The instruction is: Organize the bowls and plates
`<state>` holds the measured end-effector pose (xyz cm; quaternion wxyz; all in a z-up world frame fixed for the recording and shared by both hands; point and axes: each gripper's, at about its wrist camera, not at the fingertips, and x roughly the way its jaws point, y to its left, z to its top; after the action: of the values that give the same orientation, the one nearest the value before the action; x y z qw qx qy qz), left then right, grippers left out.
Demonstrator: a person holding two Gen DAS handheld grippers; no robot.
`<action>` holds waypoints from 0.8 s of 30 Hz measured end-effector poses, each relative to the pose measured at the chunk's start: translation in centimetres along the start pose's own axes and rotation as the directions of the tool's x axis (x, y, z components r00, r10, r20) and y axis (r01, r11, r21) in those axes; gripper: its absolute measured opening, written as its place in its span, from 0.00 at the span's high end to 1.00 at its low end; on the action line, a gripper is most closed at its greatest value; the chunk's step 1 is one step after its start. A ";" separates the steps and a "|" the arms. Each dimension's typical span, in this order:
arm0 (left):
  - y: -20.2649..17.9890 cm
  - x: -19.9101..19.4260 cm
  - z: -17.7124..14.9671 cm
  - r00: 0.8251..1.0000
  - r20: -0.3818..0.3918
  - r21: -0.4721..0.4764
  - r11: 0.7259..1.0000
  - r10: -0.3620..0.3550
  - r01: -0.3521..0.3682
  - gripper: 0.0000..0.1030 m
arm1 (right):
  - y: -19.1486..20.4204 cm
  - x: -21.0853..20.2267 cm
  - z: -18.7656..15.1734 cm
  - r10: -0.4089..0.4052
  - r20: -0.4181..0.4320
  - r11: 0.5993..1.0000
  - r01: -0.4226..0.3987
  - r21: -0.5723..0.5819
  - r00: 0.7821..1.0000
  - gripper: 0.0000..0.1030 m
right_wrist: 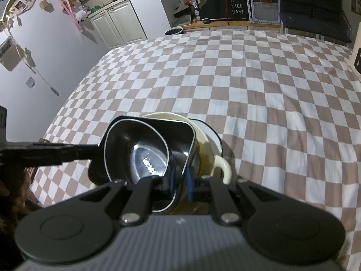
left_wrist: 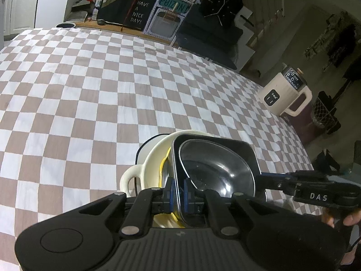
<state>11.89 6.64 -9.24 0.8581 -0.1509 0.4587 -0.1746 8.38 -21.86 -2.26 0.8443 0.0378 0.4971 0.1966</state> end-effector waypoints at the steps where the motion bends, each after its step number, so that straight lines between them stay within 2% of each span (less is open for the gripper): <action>1: 0.0 0.0 0.0 1.000 -0.001 0.000 1.000 -0.001 0.001 0.92 | 0.0 0.0 0.0 0.003 0.000 1.000 -0.003 -0.001 1.000 0.85; 11: 0.0 -0.6 0.3 1.000 0.004 -0.021 0.999 -0.025 0.025 0.92 | -0.4 -0.1 0.4 0.010 -0.017 1.000 -0.009 0.017 1.000 0.83; 24: 0.0 -0.5 0.2 1.000 -0.004 -0.016 1.000 -0.022 0.022 0.91 | -0.4 0.0 0.4 0.005 -0.018 1.000 -0.005 0.013 1.000 0.82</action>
<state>11.85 6.85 -8.75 0.8540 -0.1624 0.4599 -0.1810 8.79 -22.15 -2.18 0.8391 0.0427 0.5057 0.1960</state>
